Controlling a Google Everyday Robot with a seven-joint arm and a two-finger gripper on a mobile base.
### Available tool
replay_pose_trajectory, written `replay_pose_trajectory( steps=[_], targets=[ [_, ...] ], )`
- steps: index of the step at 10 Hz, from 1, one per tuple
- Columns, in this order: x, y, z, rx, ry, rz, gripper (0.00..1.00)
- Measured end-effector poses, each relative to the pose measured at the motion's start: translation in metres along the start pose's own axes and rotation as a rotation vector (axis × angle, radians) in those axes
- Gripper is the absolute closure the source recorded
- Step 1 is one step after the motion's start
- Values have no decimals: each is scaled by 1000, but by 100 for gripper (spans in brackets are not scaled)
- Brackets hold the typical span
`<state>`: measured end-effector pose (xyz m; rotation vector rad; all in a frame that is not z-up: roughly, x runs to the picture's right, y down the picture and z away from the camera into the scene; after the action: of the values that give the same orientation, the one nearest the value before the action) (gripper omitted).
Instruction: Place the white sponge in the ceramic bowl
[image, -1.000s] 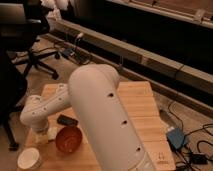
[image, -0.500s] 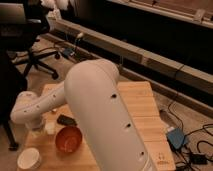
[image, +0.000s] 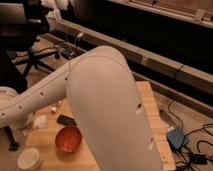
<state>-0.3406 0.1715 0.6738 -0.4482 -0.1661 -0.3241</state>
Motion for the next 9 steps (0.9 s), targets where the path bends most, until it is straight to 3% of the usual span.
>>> replay_pose_trajectory(
  steps=[2,4,6,9],
  targets=[
    [21,15,-12,-1,-9,64,100],
    [57,29,-9,-1,-37,178,100],
    [90,46,-1,-7,-62,272,95],
    [117,74,23,-32,-109,313,93]
  ],
)
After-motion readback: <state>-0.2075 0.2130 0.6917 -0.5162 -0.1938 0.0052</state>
